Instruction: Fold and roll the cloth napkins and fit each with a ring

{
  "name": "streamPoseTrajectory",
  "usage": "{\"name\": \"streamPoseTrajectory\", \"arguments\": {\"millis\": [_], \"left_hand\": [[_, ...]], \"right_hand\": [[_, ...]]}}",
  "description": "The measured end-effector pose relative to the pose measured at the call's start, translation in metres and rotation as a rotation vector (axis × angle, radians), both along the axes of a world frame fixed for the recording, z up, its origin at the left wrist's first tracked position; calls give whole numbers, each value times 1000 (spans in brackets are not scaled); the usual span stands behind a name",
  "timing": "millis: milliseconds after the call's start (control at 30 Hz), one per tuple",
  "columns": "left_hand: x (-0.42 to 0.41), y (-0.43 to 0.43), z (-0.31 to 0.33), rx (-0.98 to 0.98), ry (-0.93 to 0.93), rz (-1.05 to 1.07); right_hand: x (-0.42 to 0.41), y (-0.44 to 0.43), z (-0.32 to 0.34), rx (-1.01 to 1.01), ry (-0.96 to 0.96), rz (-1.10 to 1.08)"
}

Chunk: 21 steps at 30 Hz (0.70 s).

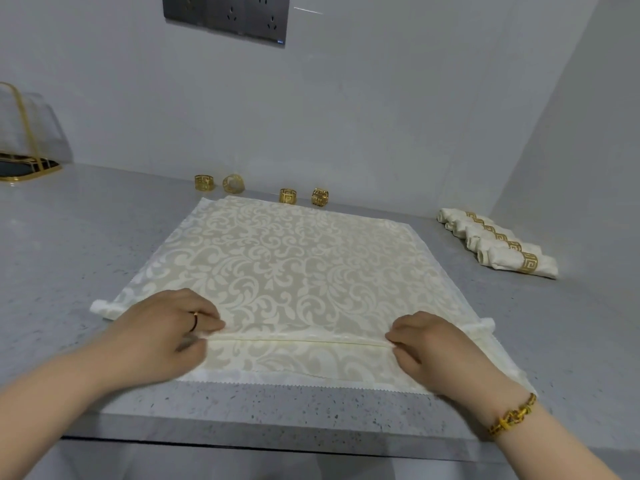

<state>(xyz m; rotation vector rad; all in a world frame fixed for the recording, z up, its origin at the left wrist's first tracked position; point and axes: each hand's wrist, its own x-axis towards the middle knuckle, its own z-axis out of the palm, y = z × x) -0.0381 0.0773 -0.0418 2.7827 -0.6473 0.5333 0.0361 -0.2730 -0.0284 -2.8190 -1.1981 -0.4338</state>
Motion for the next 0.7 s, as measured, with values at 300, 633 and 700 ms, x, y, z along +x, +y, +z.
{"name": "streamPoseTrajectory", "arguments": {"millis": [300,633,700], "left_hand": [[20,-3,5,-229,176,256],[24,-10,9,-419,202,392],[24,-7,5,-305,72,332]], "right_hand": [[17,11,13,402,496,-254],[24,19,0,290,188,-257],[24,20,-2,253,50,-195]]}}
